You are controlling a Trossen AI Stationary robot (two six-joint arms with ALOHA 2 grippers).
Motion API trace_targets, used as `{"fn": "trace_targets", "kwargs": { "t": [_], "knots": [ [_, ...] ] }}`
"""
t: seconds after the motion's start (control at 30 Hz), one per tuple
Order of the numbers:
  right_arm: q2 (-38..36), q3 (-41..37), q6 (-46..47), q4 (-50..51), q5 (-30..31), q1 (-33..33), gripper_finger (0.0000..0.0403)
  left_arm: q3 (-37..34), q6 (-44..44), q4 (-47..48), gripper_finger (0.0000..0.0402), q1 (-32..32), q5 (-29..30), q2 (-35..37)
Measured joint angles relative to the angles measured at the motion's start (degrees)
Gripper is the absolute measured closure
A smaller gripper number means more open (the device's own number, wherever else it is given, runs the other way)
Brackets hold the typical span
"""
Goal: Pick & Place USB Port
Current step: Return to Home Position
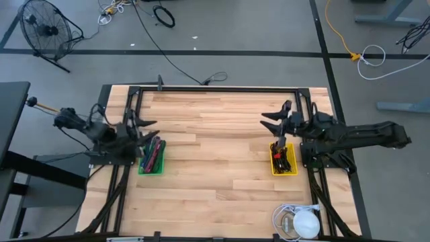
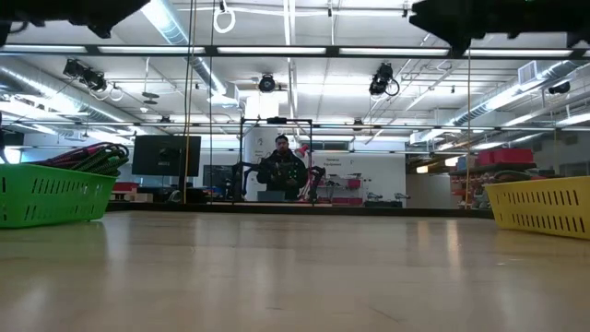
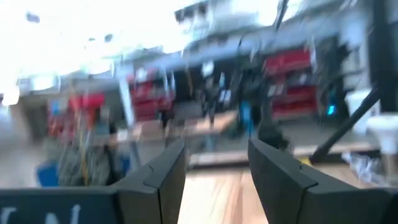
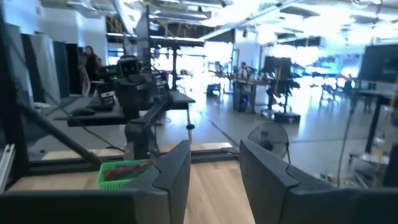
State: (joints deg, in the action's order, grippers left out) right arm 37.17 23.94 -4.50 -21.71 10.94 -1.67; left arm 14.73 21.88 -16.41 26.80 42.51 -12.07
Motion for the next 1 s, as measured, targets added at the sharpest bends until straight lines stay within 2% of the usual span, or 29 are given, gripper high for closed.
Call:
{"fn": "trace_targets", "kwargs": {
  "t": [0.13, 0.2, 0.3, 0.4, 0.5, 0.67, 0.73, 0.9, 1.0],
  "knots": [
    [0.5, -6.4, -0.5, -9.0, -1.5, 0.0, 0.0262, -11.0, 9.7, -25.0, 0.0225, -0.2, -10.0, 0.1],
    [0.5, -8.5, -0.5, -12.8, -2.2, 0.0, 0.0262, -14.3, 11.9, -33.1, 0.0225, -0.8, -11.3, 0.2],
    [0.5, -10.5, -0.3, -16.2, -5.1, 0.0, 0.0262, -13.7, 11.6, -32.3, 0.0225, -1.9, -9.5, 0.1],
    [0.4, -11.2, 0.6, -16.7, -6.5, 0.0, 0.0262, -14.2, 11.7, -32.8, 0.0225, -2.9, -14.3, 0.3],
    [0.5, -12.2, 0.4, -16.6, -4.3, 0.0, 0.0262, -14.2, 12.7, -34.0, 0.0225, -4.4, -17.9, 0.6],
    [0.4, -15.7, 1.2, -20.8, -4.4, 0.0, 0.0262, -14.2, 12.7, -34.2, 0.0225, -8.0, -19.9, 0.6],
    [0.5, -17.8, 2.3, -23.2, -4.4, 0.0, 0.0262, -14.2, 11.4, -34.1, 0.0225, -9.8, -20.8, 0.6],
    [0.5, -23.2, 4.8, -29.8, -3.9, 0.0, 0.0262, -14.3, 7.8, -33.5, 0.0225, -15.8, -27.9, 0.6],
    [0.6, -23.1, 6.5, -28.5, -4.0, 0.0, 0.0262, -14.3, 2.7, -30.3, 0.0225, -20.6, -32.0, 0.5]
  ]
}}
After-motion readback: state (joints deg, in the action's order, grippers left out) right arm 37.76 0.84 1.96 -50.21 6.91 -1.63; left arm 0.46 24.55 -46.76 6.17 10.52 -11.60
